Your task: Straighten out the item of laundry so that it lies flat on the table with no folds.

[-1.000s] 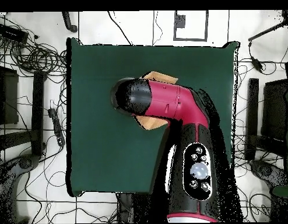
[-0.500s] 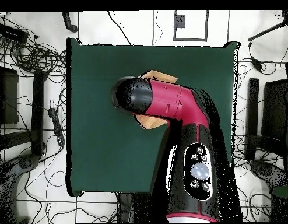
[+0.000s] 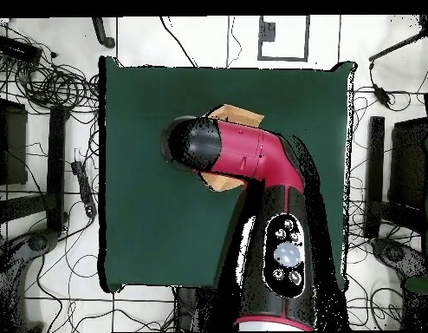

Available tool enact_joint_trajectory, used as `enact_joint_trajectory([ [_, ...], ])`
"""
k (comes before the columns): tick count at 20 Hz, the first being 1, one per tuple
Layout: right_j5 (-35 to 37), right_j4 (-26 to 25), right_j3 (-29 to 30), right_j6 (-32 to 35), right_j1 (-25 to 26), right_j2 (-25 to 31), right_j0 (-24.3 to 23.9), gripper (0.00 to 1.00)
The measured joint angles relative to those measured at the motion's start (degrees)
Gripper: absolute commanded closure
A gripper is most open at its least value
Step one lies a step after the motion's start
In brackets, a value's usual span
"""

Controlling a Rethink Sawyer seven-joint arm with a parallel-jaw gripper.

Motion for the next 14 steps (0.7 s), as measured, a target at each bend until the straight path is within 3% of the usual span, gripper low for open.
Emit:
enact_joint_trajectory([
  [14, -2.72, 2.82, -0.02, 0.04, 6.75, -1.08, 1.14, 1.00],
])
